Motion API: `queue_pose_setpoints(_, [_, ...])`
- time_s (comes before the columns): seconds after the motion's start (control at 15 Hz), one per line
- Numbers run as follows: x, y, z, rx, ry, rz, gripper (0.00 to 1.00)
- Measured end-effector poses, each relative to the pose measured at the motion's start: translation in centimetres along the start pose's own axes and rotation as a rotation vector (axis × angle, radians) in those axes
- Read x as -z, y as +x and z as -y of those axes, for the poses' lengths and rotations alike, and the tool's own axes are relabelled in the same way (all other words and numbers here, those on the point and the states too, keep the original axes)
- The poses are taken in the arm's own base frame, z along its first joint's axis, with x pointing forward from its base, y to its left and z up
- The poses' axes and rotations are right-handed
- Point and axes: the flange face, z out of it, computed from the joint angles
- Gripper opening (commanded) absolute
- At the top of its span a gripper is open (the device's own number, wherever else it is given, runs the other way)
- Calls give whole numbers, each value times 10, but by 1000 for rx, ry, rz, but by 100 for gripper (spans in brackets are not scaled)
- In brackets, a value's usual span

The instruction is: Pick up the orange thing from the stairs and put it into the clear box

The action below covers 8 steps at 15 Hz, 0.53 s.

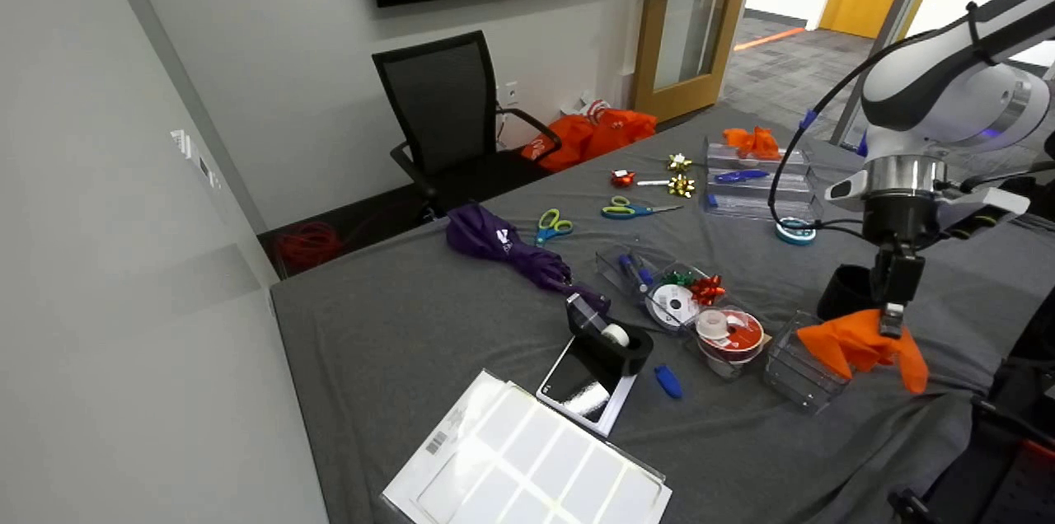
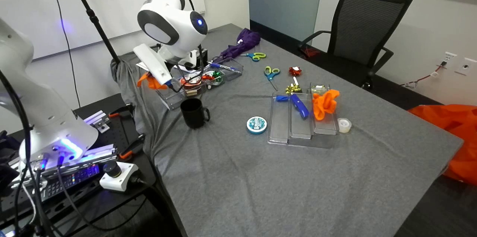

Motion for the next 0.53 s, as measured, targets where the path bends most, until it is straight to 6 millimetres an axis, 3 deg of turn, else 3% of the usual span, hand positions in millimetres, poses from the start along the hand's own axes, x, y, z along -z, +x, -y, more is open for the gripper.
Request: queue_pose_setpoints(0.53, [-13, 12, -34, -120, -26, -79, 0])
